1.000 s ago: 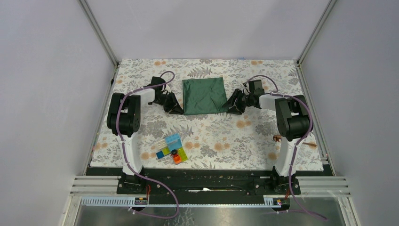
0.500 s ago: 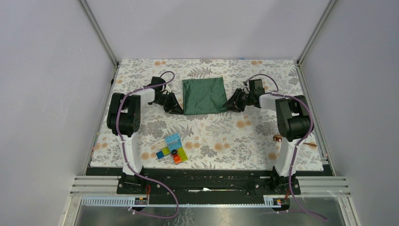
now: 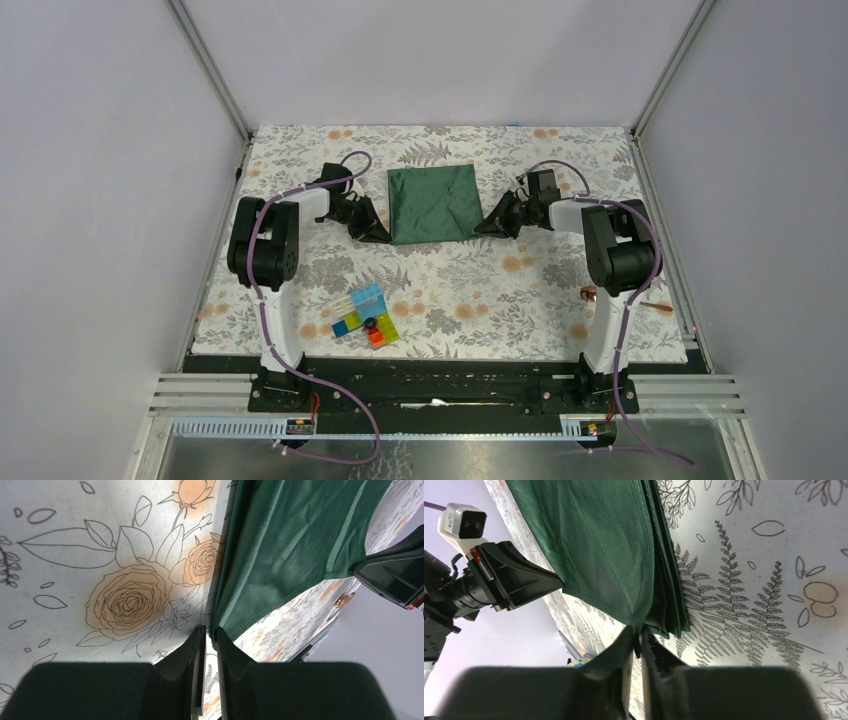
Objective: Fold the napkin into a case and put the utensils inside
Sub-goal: Pick up the top corner of the square-folded napkin from the folded napkin.
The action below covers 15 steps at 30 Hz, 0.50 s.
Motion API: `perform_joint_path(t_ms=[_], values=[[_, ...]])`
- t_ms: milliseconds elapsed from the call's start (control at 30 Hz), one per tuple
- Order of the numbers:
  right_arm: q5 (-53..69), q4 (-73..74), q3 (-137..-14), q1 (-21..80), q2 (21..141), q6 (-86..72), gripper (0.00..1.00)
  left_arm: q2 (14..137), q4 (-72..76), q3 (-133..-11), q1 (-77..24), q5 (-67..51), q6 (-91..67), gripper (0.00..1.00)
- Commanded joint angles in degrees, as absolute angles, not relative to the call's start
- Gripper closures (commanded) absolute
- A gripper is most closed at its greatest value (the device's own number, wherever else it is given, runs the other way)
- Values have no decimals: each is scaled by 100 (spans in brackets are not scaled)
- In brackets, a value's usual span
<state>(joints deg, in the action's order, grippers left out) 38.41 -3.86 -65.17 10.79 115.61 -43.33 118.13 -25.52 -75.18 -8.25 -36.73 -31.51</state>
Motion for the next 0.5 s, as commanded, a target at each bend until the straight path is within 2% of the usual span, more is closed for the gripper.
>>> perform_joint_path(t_ms=[0, 33, 133, 200, 233, 300, 467], values=[[3727, -519, -6702, 1063, 11566, -4275, 92, 11747, -2431, -7478, -848, -3654, -3043, 82], [3682, -482, -6703, 1063, 11529, -4244, 99, 11704, -2448, -7495, -844, -3630, -3028, 81], [3540, -295, -6758, 1062, 11430, -4033, 100, 11545, -2473, -7527, -812, -3694, -3055, 74], [3560, -254, -6803, 1072, 11425, -3950, 100, 11462, -2478, -7562, -787, -3725, -3090, 66], [3602, -236, -6829, 1077, 11437, -3919, 96, 11448, -2482, -7592, -774, -3733, -3097, 62], [3585, -165, -6863, 1072, 11439, -3864, 81, 11447, -2508, -7653, -773, -3783, -3130, 59], [3466, -37, -6847, 1070, 11261, -3749, 74, 11537, -2446, -7633, -819, -3970, -3171, 58]])
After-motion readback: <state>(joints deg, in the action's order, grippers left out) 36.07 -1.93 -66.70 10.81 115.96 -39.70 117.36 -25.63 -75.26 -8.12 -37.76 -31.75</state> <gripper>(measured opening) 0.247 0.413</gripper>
